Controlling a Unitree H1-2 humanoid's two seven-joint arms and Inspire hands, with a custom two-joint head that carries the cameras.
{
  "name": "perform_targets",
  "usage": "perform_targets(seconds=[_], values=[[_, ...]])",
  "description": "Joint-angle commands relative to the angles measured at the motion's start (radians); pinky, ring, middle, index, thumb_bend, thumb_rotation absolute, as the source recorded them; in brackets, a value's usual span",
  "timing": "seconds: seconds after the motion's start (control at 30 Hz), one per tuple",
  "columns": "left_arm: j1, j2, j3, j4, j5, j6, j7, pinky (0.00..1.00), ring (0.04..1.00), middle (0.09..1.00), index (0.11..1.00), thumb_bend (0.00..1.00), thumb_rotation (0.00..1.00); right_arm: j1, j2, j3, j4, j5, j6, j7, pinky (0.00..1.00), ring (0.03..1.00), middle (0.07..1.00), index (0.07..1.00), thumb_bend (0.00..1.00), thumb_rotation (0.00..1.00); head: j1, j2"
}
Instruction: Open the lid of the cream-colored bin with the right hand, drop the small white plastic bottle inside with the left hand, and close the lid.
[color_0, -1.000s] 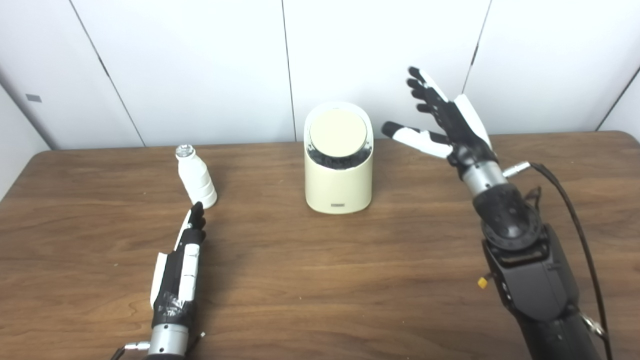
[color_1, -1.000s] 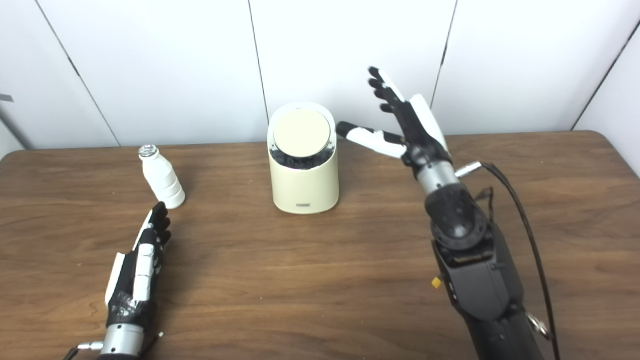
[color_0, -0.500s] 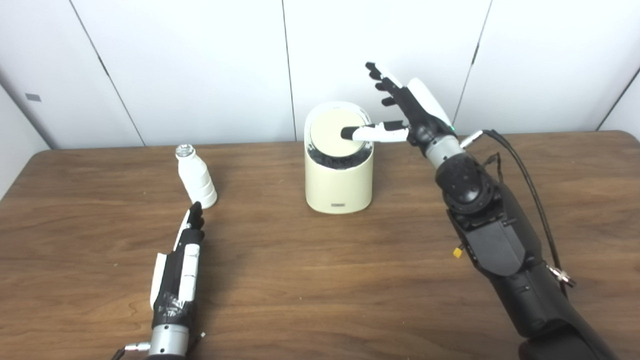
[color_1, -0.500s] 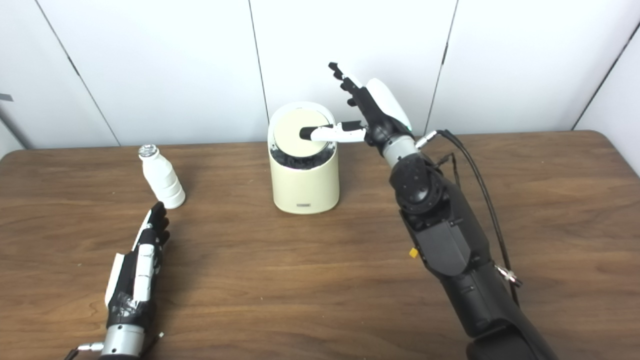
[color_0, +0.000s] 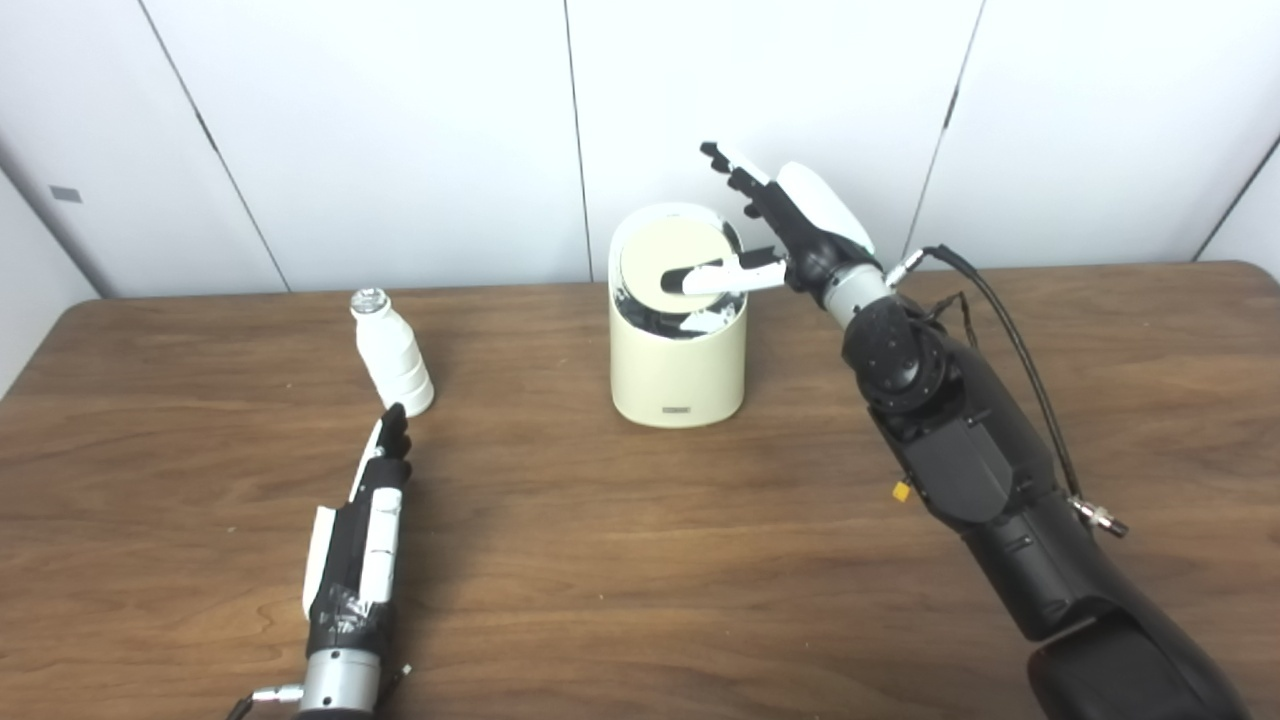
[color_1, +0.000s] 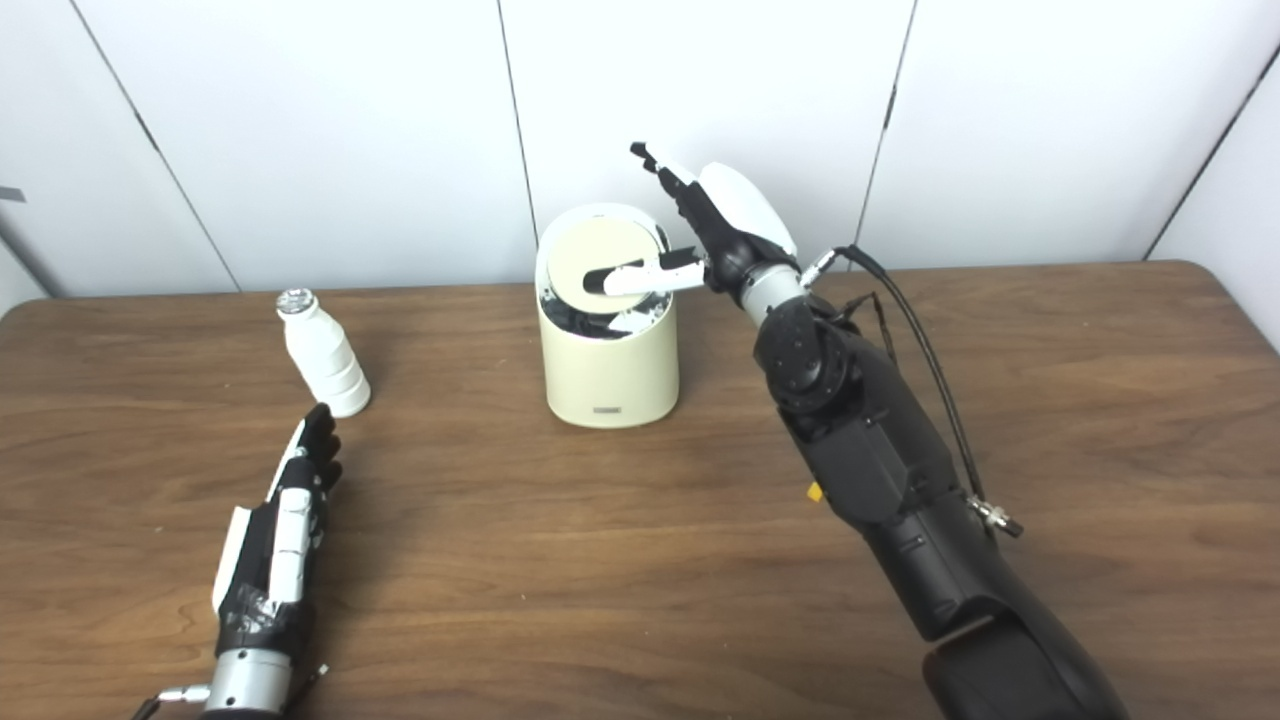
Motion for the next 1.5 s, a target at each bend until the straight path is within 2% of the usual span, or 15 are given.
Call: perform_targets(seconds=[0.0,0.1,0.23,0.5,0.6,0.77,0.87,1.17,1.4,1.47], values=[[0.024,-0.021,-0.019,0.019,-0.013,-0.005,-0.005,1.00,1.000,1.000,1.000,0.61,0.98,-0.062,-0.005,-0.003,-0.009,-0.013,-0.046,-0.025,0.81,0.912,0.931,0.947,0.93,0.52,0.001,0.000],[0.025,-0.023,-0.019,0.020,-0.012,-0.006,-0.003,1.00,1.000,1.000,1.000,0.61,1.00,-0.060,-0.006,-0.006,0.000,-0.017,-0.049,-0.026,0.81,0.913,0.929,0.944,0.93,0.52,0.003,0.000],[0.026,-0.028,-0.018,0.016,-0.022,-0.001,-0.002,1.00,1.000,1.000,1.000,0.61,0.99,-0.056,-0.010,-0.010,0.009,-0.018,-0.047,-0.025,0.84,0.919,0.931,0.946,0.89,0.48,0.002,0.002],[0.028,-0.040,-0.013,0.010,-0.036,0.009,0.002,1.00,1.000,1.000,1.000,0.62,0.96,-0.055,-0.022,-0.005,0.023,-0.028,-0.068,-0.030,0.88,0.922,0.930,0.942,0.87,0.42,0.002,0.006],[0.029,-0.042,-0.014,0.008,-0.036,0.008,0.003,1.00,1.000,1.000,1.000,0.62,0.97,-0.054,-0.028,0.004,0.034,-0.041,-0.090,-0.042,0.89,0.921,0.928,0.938,0.89,0.38,0.006,0.007],[0.027,-0.044,-0.013,0.019,-0.039,-0.007,0.002,1.00,1.000,1.000,1.000,0.64,0.96,-0.055,-0.035,0.015,0.063,-0.051,-0.145,-0.068,0.93,0.925,0.927,0.935,0.96,0.24,0.007,0.008],[0.027,-0.044,-0.014,0.015,-0.045,-0.002,0.001,1.00,1.000,1.000,1.000,0.63,0.96,-0.056,-0.036,0.020,0.076,-0.058,-0.157,-0.077,0.93,0.931,0.930,0.936,0.98,0.20,0.007,0.008],[0.023,-0.047,-0.015,0.020,-0.041,-0.005,0.008,1.00,1.000,1.000,1.000,0.63,0.96,-0.052,-0.036,0.021,0.075,-0.057,-0.150,-0.078,0.94,0.934,0.931,0.937,0.96,0.22,0.008,0.008],[0.026,-0.040,-0.020,0.019,-0.035,-0.012,0.001,1.00,1.000,1.000,1.000,0.62,0.98,-0.032,-0.037,-0.003,0.024,-0.042,-0.157,-0.087,0.90,0.916,0.916,0.932,0.86,0.31,0.011,0.013],[0.025,-0.036,-0.021,0.020,-0.031,-0.009,0.000,1.00,1.000,1.000,1.000,0.62,0.98,-0.018,-0.033,-0.019,-0.012,-0.034,-0.142,-0.087,0.86,0.909,0.919,0.929,0.83,0.37,0.011,0.014]])
